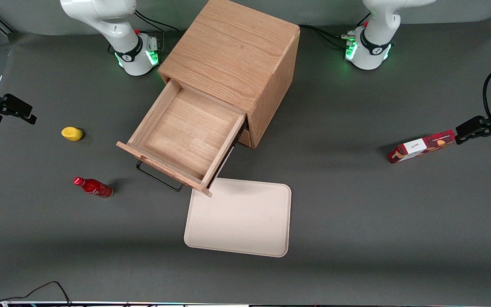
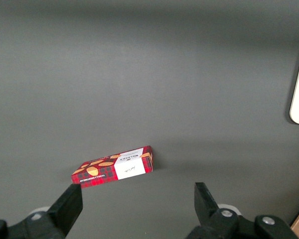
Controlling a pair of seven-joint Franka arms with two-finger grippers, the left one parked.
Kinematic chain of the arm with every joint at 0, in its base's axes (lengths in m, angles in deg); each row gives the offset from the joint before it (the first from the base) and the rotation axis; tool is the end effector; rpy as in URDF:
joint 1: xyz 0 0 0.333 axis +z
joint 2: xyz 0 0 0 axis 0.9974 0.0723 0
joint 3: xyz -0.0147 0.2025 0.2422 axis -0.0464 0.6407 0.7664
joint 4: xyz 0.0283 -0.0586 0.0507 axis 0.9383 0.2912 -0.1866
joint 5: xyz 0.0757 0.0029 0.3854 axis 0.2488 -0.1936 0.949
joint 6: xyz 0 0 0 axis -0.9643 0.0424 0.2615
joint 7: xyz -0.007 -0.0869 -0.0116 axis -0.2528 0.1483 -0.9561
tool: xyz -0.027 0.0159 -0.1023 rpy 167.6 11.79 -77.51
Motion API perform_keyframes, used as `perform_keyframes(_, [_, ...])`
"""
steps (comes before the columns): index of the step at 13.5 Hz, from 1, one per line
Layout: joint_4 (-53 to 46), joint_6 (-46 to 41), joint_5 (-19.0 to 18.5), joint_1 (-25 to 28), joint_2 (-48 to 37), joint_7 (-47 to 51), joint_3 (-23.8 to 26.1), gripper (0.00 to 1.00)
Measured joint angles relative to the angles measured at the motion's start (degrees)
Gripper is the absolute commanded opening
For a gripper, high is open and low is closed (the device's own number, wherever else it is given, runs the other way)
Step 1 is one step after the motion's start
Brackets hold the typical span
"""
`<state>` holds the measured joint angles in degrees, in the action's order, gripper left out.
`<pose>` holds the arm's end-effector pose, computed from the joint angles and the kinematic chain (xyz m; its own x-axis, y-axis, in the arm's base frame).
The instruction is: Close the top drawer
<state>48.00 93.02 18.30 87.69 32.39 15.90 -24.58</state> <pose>0.5167 -0.0598 0.6064 0.9970 -0.0737 0.0250 -0.0740 -0.9972 0.0082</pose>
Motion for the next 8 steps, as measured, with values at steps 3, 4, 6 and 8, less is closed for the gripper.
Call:
perform_keyframes(3, [0.08,0.0,-0.01,0.0,0.09,0.0,0.0,1.0])
perform_keyframes(4, [0.12,0.03,-0.01,0.0,0.2,0.0,0.0,1.0])
perform_keyframes(6, [0.15,0.14,-0.01,0.05,0.64,0.0,0.0,1.0])
perform_keyframes(8, [0.17,0.42,-0.01,0.26,1.46,-0.36,0.09,1.0])
